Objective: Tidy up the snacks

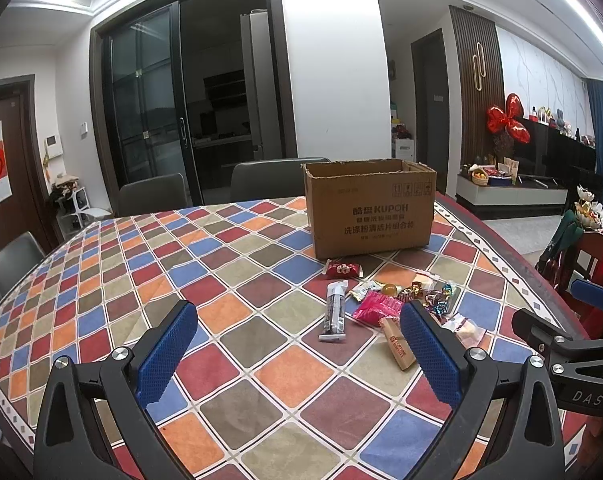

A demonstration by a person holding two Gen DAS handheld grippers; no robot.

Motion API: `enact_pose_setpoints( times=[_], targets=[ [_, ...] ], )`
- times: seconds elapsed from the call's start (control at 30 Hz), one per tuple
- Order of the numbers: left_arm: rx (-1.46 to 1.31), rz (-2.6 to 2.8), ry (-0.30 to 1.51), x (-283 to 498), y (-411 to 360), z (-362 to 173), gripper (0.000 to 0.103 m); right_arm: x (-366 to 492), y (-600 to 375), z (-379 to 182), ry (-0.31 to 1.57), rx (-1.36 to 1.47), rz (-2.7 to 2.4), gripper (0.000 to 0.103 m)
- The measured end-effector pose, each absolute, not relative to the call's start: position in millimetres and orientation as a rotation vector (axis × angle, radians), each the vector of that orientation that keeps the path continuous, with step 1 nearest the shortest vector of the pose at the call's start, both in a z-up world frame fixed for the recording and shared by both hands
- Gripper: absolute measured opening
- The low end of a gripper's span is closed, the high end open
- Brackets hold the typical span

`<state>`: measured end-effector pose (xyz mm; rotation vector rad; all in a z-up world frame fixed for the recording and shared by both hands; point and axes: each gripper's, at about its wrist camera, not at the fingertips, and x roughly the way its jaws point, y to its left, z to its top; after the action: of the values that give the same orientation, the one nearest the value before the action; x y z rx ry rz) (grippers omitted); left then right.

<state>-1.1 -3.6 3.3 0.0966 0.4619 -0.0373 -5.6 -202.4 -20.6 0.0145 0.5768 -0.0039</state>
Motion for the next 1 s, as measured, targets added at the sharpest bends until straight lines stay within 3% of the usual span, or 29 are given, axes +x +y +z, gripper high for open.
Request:
enact_pose_setpoints(
  times=[1.0],
  targets=[
    [0.21, -0.135, 0.486, 6.3, -24.1, -11.7, 0.103, -7.6, -202.8, -31.5, 0.597, 0.008, 0.0, 0.102]
  ],
)
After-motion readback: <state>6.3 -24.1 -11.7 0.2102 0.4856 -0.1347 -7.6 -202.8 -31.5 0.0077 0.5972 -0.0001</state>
